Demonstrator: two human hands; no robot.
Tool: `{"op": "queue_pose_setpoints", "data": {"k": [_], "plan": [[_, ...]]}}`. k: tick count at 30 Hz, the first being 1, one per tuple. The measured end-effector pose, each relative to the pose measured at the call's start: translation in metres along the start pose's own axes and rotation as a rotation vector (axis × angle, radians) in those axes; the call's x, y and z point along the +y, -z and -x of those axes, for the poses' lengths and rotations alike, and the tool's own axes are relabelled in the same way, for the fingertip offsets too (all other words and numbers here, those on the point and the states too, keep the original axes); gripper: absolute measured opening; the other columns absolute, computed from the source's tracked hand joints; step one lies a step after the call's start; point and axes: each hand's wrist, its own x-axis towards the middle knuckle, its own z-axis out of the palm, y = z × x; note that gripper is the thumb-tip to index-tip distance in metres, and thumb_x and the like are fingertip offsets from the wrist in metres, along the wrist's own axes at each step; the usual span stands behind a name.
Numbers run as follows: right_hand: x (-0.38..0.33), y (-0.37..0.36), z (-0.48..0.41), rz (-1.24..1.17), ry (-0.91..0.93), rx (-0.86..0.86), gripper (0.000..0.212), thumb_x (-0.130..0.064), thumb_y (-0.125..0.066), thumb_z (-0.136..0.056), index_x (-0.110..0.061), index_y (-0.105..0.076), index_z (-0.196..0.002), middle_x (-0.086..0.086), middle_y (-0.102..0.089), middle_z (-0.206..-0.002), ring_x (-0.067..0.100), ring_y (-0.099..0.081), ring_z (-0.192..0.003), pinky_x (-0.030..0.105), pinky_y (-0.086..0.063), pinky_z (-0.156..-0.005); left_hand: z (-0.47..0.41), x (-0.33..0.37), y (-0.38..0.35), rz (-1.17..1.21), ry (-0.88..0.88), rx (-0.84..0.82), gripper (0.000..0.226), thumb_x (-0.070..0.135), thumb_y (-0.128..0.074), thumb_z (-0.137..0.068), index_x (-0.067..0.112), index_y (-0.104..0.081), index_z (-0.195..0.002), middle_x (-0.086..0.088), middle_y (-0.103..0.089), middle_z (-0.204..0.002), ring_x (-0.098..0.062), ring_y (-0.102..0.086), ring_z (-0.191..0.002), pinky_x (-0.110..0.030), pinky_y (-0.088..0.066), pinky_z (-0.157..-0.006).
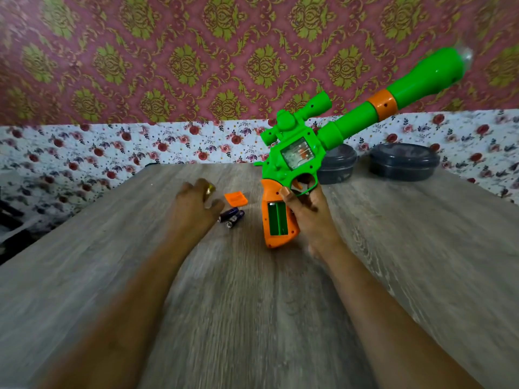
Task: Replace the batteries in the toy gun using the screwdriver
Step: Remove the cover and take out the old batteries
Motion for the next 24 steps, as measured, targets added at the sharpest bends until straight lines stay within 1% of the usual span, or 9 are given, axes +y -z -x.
{"op": "queue_pose_setpoints", "data": {"k": [4,6,9,11,14,17,19,21,24], "plan": [[0.002,0.001,-0.002,-0.030,-0.034,0.045,0.038,-0.007,-0.060,-0.086,-0.016,-0.051,-0.122,0.007,-0.063,-0.118,0.023,-0.060,-0.111,0.048,-0.044,-0.101,0.009,0.025,0.024,0.484,-0.107,0.099,0.018,0.024,-0.043,-0.092,0.020,-0.051,-0.108,-0.006,-0.051,-0.102,-0.025,-0.055,-0.093,-0.037,-0.044,-0.079],[0.004,0.002,-0.003,-0.063,-0.041,0.056,0.032,-0.004,-0.060,-0.086,-0.020,-0.053,-0.113,0.004,-0.065,-0.110,0.024,-0.060,-0.107,0.051,-0.043,-0.101,0.019,0.041,0.031,0.573,-0.251,0.104,0.017,0.029,-0.047,-0.089,0.026,-0.052,-0.105,-0.005,-0.056,-0.101,-0.017,-0.056,-0.095,-0.030,-0.046,-0.080],[0.004,0.003,-0.002,-0.115,-0.050,0.064,0.036,-0.009,-0.065,-0.082,-0.015,-0.054,-0.116,-0.001,-0.068,-0.101,0.021,-0.061,-0.099,0.047,-0.046,-0.099,0.031,0.055,0.035,0.514,-0.477,0.080,0.015,0.030,-0.059,-0.086,0.034,-0.057,-0.101,0.006,-0.063,-0.095,-0.007,-0.060,-0.092,-0.016,-0.045,-0.079],[0.004,0.006,0.000,-0.102,-0.058,0.079,0.041,-0.007,-0.063,-0.085,-0.006,-0.050,-0.124,0.003,-0.066,-0.102,0.018,-0.061,-0.093,0.047,-0.046,-0.096,0.033,0.053,0.034,0.431,-0.581,0.057,0.022,0.036,-0.056,-0.087,0.035,-0.053,-0.109,0.011,-0.066,-0.098,-0.003,-0.062,-0.092,-0.016,-0.047,-0.080],[0.004,0.010,0.000,-0.091,-0.078,0.100,0.037,-0.005,-0.056,-0.089,-0.002,-0.051,-0.125,0.001,-0.067,-0.097,0.007,-0.065,-0.080,0.038,-0.053,-0.085,0.033,0.049,0.031,0.426,-0.631,0.081,0.038,0.033,-0.051,-0.090,0.028,-0.041,-0.126,0.014,-0.062,-0.107,0.006,-0.061,-0.097,-0.011,-0.049,-0.085],[0.003,0.011,0.001,-0.086,-0.107,0.109,0.037,-0.006,-0.056,-0.090,-0.004,-0.050,-0.126,0.010,-0.065,-0.106,0.014,-0.064,-0.084,0.033,-0.055,-0.076,0.039,0.055,0.027,0.516,-0.612,0.205,0.032,0.025,-0.053,-0.091,0.021,-0.039,-0.120,0.012,-0.061,-0.102,0.004,-0.063,-0.093,-0.008,-0.049,-0.080],[0.003,0.011,0.001,-0.079,-0.122,0.121,0.038,-0.007,-0.056,-0.090,-0.005,-0.050,-0.127,0.011,-0.064,-0.109,0.016,-0.064,-0.085,0.032,-0.056,-0.073,0.043,0.060,0.025,0.571,-0.600,0.254,0.025,0.025,-0.054,-0.091,0.021,-0.038,-0.110,0.009,-0.063,-0.098,0.000,-0.066,-0.086,-0.012,-0.052,-0.072],[0.003,0.010,0.000,-0.079,-0.134,0.123,0.037,-0.008,-0.057,-0.089,-0.006,-0.051,-0.126,0.009,-0.066,-0.104,0.014,-0.065,-0.083,0.032,-0.056,-0.073,0.046,0.061,0.019,0.559,-0.625,0.262,0.023,0.031,-0.049,-0.093,0.020,-0.035,-0.107,0.004,-0.064,-0.095,-0.010,-0.067,-0.078,-0.024,-0.056,-0.063],[0.002,0.009,0.001,-0.073,-0.134,0.122,0.035,-0.008,-0.057,-0.089,-0.006,-0.053,-0.123,0.002,-0.067,-0.093,0.005,-0.066,-0.072,0.032,-0.055,-0.072,0.046,0.059,0.010,0.520,-0.662,0.229,0.027,0.040,-0.041,-0.095,0.019,-0.032,-0.108,0.006,-0.063,-0.097,-0.011,-0.067,-0.079,-0.035,-0.056,-0.061]]}}
